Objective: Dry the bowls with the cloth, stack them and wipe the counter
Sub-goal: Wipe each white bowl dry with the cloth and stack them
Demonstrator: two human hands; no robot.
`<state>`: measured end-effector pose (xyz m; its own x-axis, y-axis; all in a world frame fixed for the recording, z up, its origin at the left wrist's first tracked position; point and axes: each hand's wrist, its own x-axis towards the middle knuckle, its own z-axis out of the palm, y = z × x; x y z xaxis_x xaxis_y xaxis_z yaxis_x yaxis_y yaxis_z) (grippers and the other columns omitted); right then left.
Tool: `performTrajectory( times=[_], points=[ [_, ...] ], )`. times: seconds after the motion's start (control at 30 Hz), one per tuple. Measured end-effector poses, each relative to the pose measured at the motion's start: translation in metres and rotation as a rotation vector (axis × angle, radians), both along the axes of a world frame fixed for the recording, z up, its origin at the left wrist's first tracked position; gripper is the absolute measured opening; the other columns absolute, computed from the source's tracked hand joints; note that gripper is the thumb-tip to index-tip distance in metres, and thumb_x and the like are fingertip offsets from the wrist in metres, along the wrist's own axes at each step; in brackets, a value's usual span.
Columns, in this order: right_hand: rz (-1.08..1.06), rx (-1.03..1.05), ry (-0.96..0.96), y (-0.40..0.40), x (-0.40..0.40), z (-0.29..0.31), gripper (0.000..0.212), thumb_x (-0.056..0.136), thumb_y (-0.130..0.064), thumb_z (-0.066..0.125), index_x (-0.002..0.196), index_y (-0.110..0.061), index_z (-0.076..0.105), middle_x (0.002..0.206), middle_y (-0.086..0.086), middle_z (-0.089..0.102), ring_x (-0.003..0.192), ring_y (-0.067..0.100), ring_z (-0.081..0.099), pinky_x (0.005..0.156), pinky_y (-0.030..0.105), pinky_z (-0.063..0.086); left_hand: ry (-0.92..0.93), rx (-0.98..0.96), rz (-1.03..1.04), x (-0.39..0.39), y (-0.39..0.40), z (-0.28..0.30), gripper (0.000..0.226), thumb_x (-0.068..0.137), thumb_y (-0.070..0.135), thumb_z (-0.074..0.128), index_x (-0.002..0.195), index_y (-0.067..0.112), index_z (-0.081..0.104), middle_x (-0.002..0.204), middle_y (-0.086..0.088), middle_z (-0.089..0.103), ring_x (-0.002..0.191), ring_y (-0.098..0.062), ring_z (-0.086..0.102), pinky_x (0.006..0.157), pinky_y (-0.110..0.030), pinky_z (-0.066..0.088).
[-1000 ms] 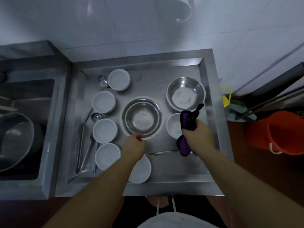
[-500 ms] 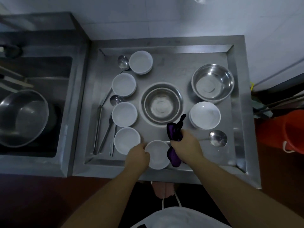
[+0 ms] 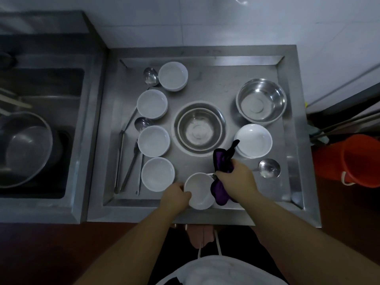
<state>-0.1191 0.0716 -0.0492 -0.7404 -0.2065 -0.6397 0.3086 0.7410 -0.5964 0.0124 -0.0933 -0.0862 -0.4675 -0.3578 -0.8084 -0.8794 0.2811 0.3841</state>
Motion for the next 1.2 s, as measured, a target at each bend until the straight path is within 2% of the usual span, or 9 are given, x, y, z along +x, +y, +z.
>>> performTrajectory(
  times=[0.13,0.27,0.37,0.47,0.67,0.8,0.93,1.1,1.2],
  points=[
    [-0.06,-0.074,0.031,-0.004,-0.004,0.019,0.012,0.084,-0.028,0.073,0.092,-0.031,0.065,0.088,-0.008,0.072,0.083,0.013,0.068,0.069,0.033,0.054,0.021,0.127,0.303,0.005,-0.009,0.016,0.024,0.092,0.019,0.065,0.104,0.001,0.075,0.098,-0.024,0.077,0.088,-0.037,0.076,0.084,-0.052,0.065],
    [-0.133,-0.23,0.089,-0.021,-0.004,0.047,0.017,0.087,-0.037,0.075,0.093,-0.046,0.063,0.087,-0.021,0.071,0.083,0.001,0.068,0.065,0.025,0.047,0.088,0.383,0.631,0.001,-0.027,0.043,0.021,0.097,0.008,0.058,0.108,-0.005,0.071,0.112,-0.029,0.073,0.096,-0.034,0.075,0.07,-0.037,0.066],
    [-0.148,-0.335,0.159,-0.04,-0.001,0.072,0.03,0.09,-0.038,0.073,0.108,-0.058,0.059,0.099,-0.035,0.068,0.091,-0.01,0.065,0.076,0.025,0.05,0.149,0.467,0.653,-0.005,-0.042,0.072,0.025,0.096,0.007,0.057,0.112,-0.006,0.071,0.119,-0.034,0.071,0.107,-0.045,0.073,0.087,-0.049,0.065],
    [-0.138,-0.388,0.285,-0.063,0.004,0.096,0.044,0.095,-0.037,0.069,0.134,-0.046,0.051,0.12,-0.023,0.067,0.109,0.004,0.064,0.093,0.034,0.053,0.24,0.56,0.664,-0.008,-0.058,0.101,0.029,0.094,0.006,0.057,0.12,-0.002,0.069,0.116,-0.025,0.075,0.114,-0.04,0.071,0.104,-0.058,0.055],
    [-0.004,-0.408,0.673,-0.11,0.019,0.147,0.015,0.101,-0.036,0.063,0.113,-0.033,0.055,0.105,-0.008,0.061,0.104,0.018,0.059,0.089,0.037,0.05,0.468,0.752,0.691,-0.01,-0.088,0.158,0.032,0.094,0.006,0.061,0.126,0.001,0.067,0.116,-0.025,0.076,0.108,-0.035,0.073,0.088,-0.045,0.064],
    [0.147,-0.418,0.865,-0.139,0.037,0.178,0.024,0.101,-0.037,0.058,0.121,-0.024,0.06,0.11,-0.014,0.053,0.111,0.011,0.045,0.097,0.033,0.041,0.63,0.918,0.608,-0.006,-0.105,0.196,0.047,0.089,0.016,0.066,0.133,0.0,0.067,0.134,-0.028,0.067,0.118,-0.038,0.069,0.094,-0.044,0.06],
    [0.19,-0.468,0.868,-0.158,0.05,0.198,0.023,0.102,-0.031,0.061,0.124,-0.037,0.054,0.116,-0.015,0.052,0.111,0.012,0.052,0.094,0.029,0.045,0.681,1.009,0.52,0.004,-0.121,0.22,0.055,0.093,0.03,0.065,0.143,0.008,0.062,0.142,-0.024,0.064,0.123,-0.04,0.066,0.099,-0.048,0.057],
    [0.18,-0.505,0.744,-0.163,0.061,0.223,0.031,0.099,-0.045,0.061,0.109,-0.07,0.045,0.114,-0.024,0.051,0.109,-0.006,0.056,0.085,0.003,0.041,0.703,1.075,0.509,0.013,-0.133,0.23,0.061,0.102,0.052,0.056,0.149,0.013,0.057,0.15,-0.024,0.057,0.137,-0.045,0.056,0.107,-0.056,0.051],
    [0.226,-0.501,0.661,-0.159,0.063,0.237,0.032,0.09,-0.053,0.064,0.108,-0.072,0.045,0.113,-0.025,0.057,0.107,-0.009,0.057,0.083,0.006,0.044,0.712,1.078,0.513,0.016,-0.133,0.23,0.068,0.098,0.057,0.058,0.151,0.014,0.055,0.151,-0.025,0.055,0.14,-0.047,0.052,0.112,-0.06,0.046]
  ],
)
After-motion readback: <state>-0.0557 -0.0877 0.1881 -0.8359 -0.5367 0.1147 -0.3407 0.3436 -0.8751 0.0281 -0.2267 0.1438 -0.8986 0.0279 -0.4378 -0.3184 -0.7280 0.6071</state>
